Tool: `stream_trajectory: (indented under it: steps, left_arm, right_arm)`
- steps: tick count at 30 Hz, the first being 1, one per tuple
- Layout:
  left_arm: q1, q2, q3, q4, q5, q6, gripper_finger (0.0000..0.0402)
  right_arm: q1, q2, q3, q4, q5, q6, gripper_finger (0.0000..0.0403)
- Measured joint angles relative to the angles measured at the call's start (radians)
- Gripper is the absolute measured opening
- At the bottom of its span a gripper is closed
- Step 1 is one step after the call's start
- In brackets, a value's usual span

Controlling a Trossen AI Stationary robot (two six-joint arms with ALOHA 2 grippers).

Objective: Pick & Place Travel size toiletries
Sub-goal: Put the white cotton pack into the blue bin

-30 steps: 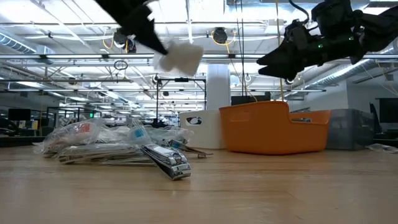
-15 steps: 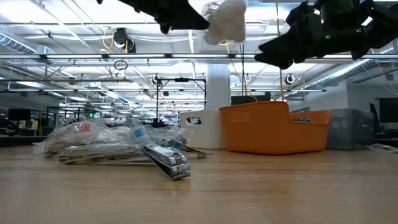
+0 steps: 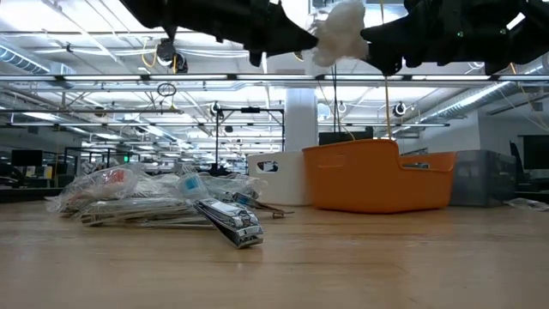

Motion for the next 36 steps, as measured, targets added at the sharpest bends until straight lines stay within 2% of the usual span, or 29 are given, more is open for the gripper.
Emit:
stream_trajectory:
  steps: [7,13,19,29,32,36]
  left_arm:
    - [0.021,0.043,0.015,0.019,0.02,-0.039,0.0]
    - [0.022,0.047,0.016,0.023,0.032,-0.04,0.0]
    - [0.022,0.047,0.016,0.027,0.035,-0.035,0.0]
    - [0.022,0.047,0.016,0.025,0.03,-0.037,0.0003]
    - [0.022,0.042,0.016,0.02,0.03,-0.063,0.0028]
    - [0.013,0.017,0.016,-0.002,0.027,-0.036,0.0096]
  right_arm:
    - [0.0,0.0,0.0,0.003,0.0,-0.011,0.0278]
    - [0.0,0.034,0.0,0.027,-0.003,-0.011,0.0242]
    - [0.0,0.12,0.0,0.114,-0.003,-0.013,0.0175]
    - [-0.001,0.124,0.0,0.124,-0.006,-0.061,0.003]
    - [-0.001,0.124,0.0,0.115,-0.005,-0.067,0.0026]
    - [-0.001,0.124,0.0,0.111,-0.002,-0.067,0.0029]
